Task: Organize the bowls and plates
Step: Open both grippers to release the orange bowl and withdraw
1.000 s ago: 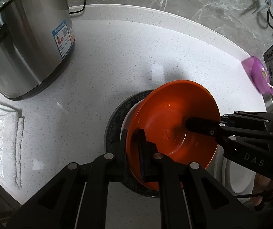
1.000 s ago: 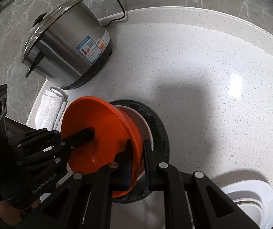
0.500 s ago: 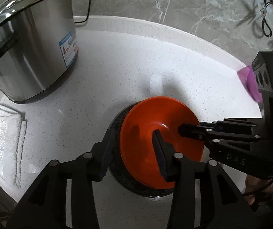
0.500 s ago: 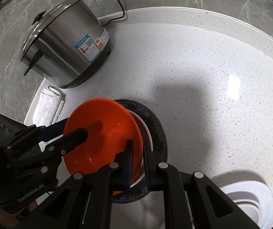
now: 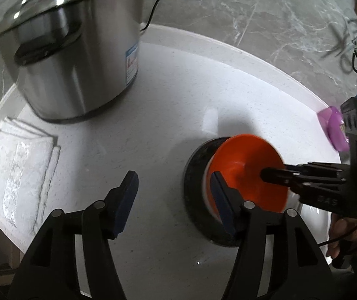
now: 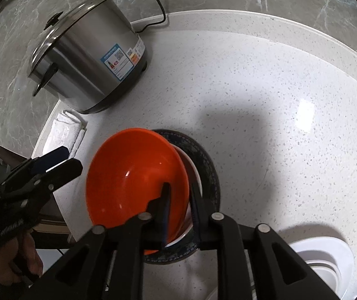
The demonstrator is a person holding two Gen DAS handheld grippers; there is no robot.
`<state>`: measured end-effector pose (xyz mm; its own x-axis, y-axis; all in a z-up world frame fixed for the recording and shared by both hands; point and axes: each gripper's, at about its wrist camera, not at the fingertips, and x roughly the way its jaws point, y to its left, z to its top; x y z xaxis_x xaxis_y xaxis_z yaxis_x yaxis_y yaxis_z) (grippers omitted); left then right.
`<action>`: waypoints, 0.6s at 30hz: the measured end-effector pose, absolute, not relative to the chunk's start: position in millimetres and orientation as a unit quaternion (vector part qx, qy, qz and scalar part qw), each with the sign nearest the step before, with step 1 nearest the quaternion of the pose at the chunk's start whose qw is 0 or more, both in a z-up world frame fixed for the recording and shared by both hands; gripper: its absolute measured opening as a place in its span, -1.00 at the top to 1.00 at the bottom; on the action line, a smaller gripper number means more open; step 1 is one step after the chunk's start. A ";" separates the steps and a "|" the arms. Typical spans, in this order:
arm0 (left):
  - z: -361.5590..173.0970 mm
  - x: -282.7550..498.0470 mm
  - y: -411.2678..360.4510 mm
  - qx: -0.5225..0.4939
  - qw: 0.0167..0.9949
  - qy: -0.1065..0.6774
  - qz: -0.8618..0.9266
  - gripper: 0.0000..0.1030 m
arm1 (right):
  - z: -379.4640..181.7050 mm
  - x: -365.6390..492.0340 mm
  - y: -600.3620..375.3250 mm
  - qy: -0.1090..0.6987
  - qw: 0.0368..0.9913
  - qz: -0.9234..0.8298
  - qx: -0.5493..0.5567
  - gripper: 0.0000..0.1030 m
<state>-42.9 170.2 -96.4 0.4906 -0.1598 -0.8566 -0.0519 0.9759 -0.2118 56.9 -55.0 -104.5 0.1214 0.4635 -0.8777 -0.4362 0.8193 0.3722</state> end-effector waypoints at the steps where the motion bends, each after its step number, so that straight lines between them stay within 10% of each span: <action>1: -98.4 -43.9 171.8 -0.110 0.855 0.506 -0.032 -0.12 | -102.9 55.7 -53.5 0.591 0.748 0.301 0.006 0.53; 6: -112.0 -48.8 176.7 -0.126 0.847 0.515 -0.043 -0.12 | -94.2 49.1 -44.3 0.584 0.752 0.304 -0.033 0.14; 18: -136.2 -44.1 188.8 -0.149 0.832 0.527 -0.091 -0.12 | -76.1 57.8 -84.0 0.569 0.764 0.304 0.004 0.13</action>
<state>-44.1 188.8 -136.2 0.4276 -0.3095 -0.8494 -0.0057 0.9386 -0.3449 57.8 -84.0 -76.1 0.1684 0.4697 -0.8666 -0.4598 0.8151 0.3524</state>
